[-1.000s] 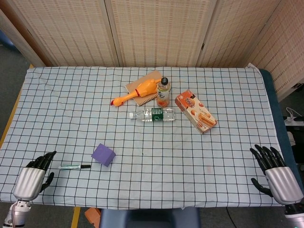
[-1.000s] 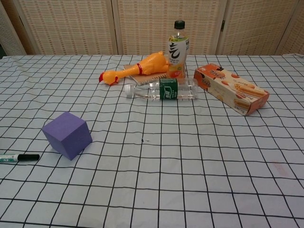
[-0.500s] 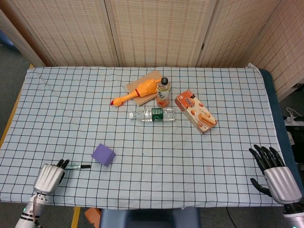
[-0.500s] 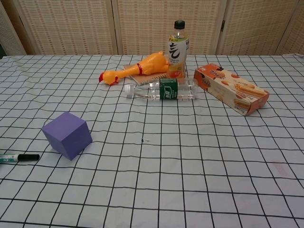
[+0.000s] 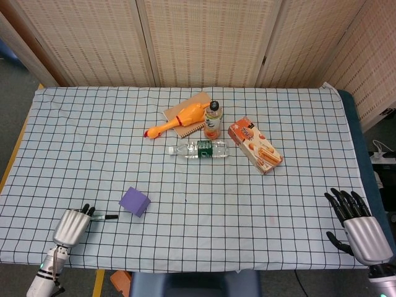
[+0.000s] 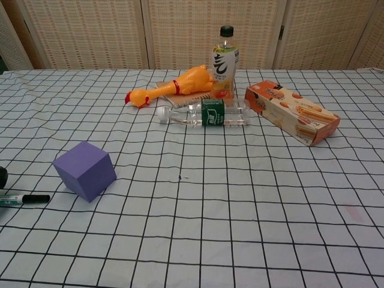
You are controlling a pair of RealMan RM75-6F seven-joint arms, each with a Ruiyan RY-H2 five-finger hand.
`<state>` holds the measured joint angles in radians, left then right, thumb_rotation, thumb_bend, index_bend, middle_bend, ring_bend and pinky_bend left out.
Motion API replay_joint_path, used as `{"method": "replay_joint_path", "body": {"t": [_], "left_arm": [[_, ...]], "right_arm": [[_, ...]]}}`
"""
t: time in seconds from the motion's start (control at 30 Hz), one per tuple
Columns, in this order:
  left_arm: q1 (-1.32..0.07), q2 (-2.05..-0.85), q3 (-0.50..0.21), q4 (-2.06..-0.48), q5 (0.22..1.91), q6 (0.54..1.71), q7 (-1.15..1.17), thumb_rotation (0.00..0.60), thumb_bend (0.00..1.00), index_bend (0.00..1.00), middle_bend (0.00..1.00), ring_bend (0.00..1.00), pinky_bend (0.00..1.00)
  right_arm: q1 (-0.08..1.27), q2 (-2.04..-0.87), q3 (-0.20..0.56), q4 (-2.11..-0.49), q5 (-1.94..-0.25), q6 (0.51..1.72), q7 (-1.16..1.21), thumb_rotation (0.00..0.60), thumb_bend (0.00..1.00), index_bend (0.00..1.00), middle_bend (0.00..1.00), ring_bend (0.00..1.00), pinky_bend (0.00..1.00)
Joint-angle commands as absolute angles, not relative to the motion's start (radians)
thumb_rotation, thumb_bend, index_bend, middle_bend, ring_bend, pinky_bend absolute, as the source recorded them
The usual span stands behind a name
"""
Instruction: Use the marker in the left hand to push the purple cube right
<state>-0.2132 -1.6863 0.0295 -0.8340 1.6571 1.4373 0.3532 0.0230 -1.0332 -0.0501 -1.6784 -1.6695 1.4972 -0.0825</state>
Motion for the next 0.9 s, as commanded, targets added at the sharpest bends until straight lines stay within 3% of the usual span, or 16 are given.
{"method": "replay_joint_path", "body": {"t": [0.03, 0.7, 0.9], "left_arm": [[-0.219, -1.703, 0.031, -0.809, 1.654, 1.432, 0.343, 0.600, 0.41, 0.47, 0.48, 0.85, 1.00], [-0.225, -1.726, 0.044, -0.769, 1.633, 1.404, 0.349, 0.600, 0.41, 0.46, 0.49, 0.85, 1.00], [-0.224, -1.731, 0.043, -0.761, 1.634, 1.420, 0.343, 0.600, 0.42, 0.51, 0.56, 0.85, 1.00]], "right_arm": [[0.023, -1.033, -0.050, -1.679, -1.669, 1.497, -0.084, 0.600, 0.17, 0.00, 0.00, 0.00, 0.00], [0.024, -1.035, -0.050, -1.682, -1.665, 1.493, -0.092, 0.600, 0.17, 0.00, 0.00, 0.00, 0.00], [0.024, -1.035, -0.050, -1.682, -1.664, 1.491, -0.092, 0.600, 0.18, 0.00, 0.00, 0.00, 0.00]]}}
